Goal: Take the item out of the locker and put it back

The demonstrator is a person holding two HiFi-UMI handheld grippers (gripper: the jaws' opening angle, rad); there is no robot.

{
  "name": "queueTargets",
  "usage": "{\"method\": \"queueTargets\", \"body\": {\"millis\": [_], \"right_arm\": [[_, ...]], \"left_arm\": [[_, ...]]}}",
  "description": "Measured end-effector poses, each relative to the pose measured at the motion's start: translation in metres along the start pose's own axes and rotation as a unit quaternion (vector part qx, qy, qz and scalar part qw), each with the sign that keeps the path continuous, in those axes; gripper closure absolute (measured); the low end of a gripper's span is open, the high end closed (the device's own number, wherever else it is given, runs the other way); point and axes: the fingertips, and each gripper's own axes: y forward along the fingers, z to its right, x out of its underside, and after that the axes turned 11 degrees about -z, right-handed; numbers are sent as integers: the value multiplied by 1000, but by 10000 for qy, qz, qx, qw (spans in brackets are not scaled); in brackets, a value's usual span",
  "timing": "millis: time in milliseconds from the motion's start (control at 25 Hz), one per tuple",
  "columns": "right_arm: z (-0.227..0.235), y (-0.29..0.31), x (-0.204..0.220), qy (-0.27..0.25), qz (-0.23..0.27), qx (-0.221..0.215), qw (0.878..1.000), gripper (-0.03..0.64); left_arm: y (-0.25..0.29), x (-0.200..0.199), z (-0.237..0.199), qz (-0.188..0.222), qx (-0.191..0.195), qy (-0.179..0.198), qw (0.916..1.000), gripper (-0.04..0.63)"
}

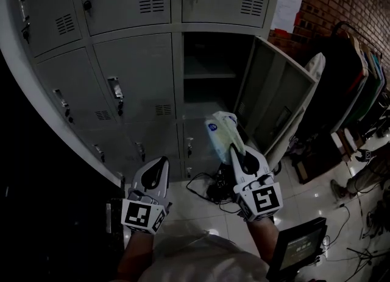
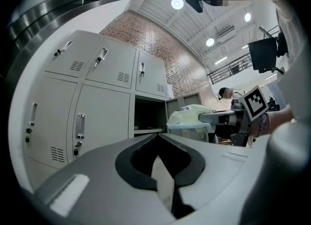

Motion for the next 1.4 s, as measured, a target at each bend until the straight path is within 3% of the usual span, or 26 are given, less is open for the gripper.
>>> {"method": "queueTargets", "body": {"millis": [320,560,760,1120,1400], "right_arm": [[13,31,2,-11,-66,216,9997,609],[54,92,9,9,72,70,9999,609],[95,149,-3,-1,186,-43,9998,609],[147,226,-21,-431,176,616,9970,609],[171,312,-18,-777,-375,856,9926,609]], "left_arm": [[26,15,-16,-150,186,9,9997,592],[88,19,-35,-133,52,41,9999,592],[138,0,-52,-21,-85,68,9999,592],[185,-2,-83,-152,28,193,9997,592],[197,-8,-102,-124,132,240,9995,592]]}}
